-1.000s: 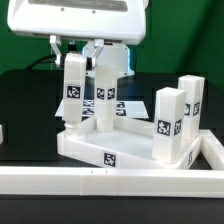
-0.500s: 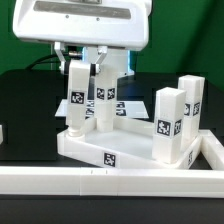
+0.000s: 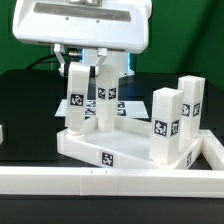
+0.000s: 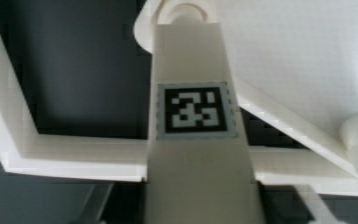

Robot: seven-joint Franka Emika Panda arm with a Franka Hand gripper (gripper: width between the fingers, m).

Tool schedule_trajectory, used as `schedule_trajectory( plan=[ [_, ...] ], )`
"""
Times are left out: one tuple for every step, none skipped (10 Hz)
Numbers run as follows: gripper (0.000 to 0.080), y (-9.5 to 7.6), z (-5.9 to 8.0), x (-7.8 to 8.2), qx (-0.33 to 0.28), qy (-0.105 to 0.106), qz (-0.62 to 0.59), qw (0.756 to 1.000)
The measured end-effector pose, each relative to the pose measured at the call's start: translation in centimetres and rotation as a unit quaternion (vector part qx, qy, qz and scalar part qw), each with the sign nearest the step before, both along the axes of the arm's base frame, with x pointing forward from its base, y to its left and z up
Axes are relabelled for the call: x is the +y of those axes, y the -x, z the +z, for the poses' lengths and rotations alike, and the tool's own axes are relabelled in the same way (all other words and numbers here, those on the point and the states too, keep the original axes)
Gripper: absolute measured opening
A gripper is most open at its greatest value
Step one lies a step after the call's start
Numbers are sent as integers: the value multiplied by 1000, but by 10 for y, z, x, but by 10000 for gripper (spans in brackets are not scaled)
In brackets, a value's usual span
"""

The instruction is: Assemble desk

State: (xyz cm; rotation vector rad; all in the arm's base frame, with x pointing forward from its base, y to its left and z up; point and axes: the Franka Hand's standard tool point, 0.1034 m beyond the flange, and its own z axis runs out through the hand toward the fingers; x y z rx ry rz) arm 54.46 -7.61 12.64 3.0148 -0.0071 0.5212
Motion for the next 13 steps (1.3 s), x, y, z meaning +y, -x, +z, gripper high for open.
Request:
schedule_trajectory(
  plan=[
    [290,0,-2,0,1,1,0,1000],
    [290,0,-3,0,1,2,1,1000],
    [290,0,-3,1,1,1,1,1000],
    [290,0,-3,0,0,3,1,1000],
    [290,1,-3,-3,-5,8,0,1000],
    [290,2,-3,-4,-12,13,0,1000],
    [290,3,-4,-4,-21,19,-1,1000],
    [290,4,-4,-3,-34,27,1,999],
    [290,5,-4,-1,-48,37,3,998],
    [290,5,-4,-1,-55,42,4,998],
    [290,5,-4,-1,-54,41,3,998],
    [385,5,-4,-1,-54,41,3,998],
    [575,5,-4,-1,-54,41,3,998]
  ],
)
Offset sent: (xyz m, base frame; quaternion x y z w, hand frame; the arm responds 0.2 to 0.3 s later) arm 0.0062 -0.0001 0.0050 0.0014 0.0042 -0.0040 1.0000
